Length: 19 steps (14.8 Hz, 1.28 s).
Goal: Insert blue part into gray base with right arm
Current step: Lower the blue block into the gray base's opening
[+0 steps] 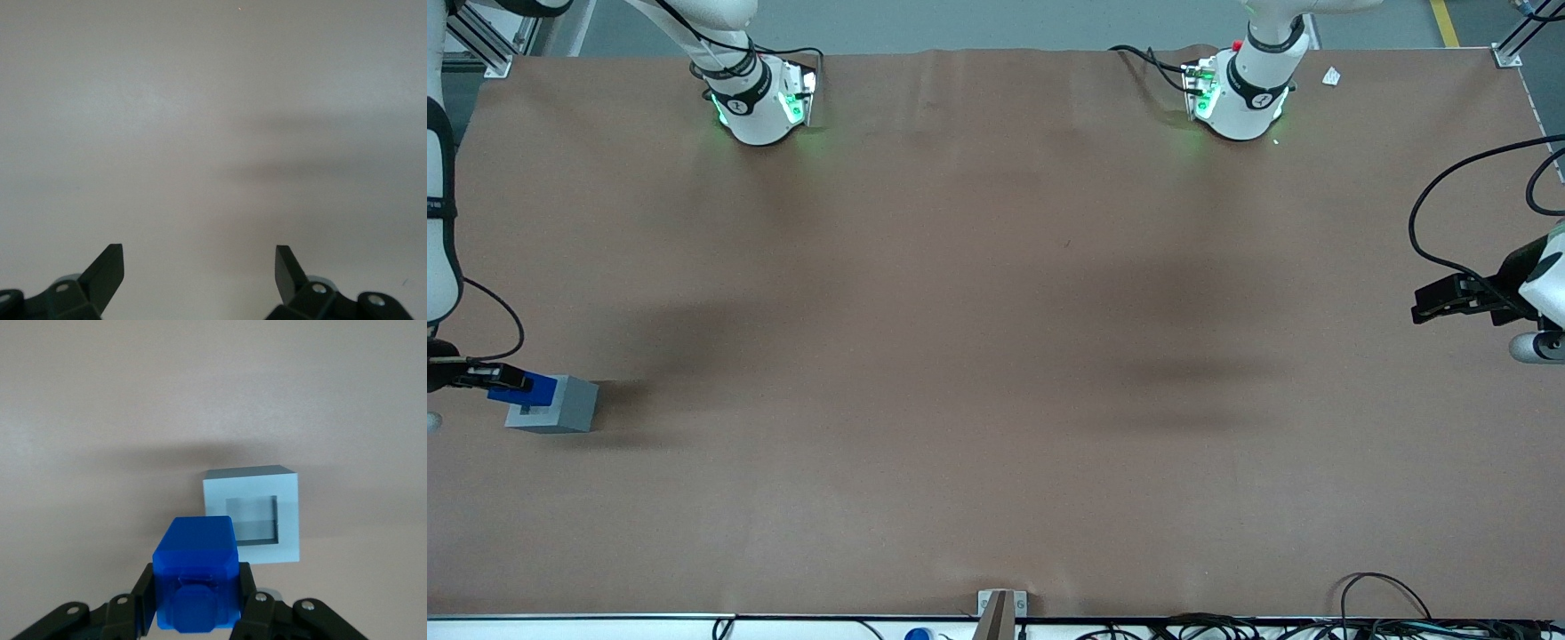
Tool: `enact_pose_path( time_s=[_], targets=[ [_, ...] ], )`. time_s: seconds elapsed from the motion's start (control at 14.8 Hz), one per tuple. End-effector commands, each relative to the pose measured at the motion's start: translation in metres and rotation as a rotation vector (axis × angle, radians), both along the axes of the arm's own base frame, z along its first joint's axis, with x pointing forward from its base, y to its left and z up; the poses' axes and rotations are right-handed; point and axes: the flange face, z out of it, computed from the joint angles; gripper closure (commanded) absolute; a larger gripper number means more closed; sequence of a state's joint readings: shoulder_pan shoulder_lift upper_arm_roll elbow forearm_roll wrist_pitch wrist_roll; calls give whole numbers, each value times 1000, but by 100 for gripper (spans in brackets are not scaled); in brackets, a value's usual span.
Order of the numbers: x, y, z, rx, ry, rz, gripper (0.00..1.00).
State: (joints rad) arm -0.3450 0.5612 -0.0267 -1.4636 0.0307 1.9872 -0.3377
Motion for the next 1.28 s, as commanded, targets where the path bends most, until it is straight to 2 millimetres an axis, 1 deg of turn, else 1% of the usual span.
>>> enact_pose_path(
  time_s=[0.0, 0.13, 0.2, 0.34, 0.47, 0.74, 0.81, 1.21],
  targets=[
    [8, -13, -5, -7, -1, 2, 96],
    [8, -23, -18, -2, 8, -9, 97],
    [7, -28, -21, -2, 11, -10, 97],
    [8, -31, -25, -3, 14, 30, 97],
    [6, -37, -32, -5, 24, 27, 97],
    [8, -38, -34, -8, 23, 30, 97],
    [8, -38, -38, -10, 28, 33, 97],
    [10, -40, -37, -22, 27, 37, 97]
  ],
)
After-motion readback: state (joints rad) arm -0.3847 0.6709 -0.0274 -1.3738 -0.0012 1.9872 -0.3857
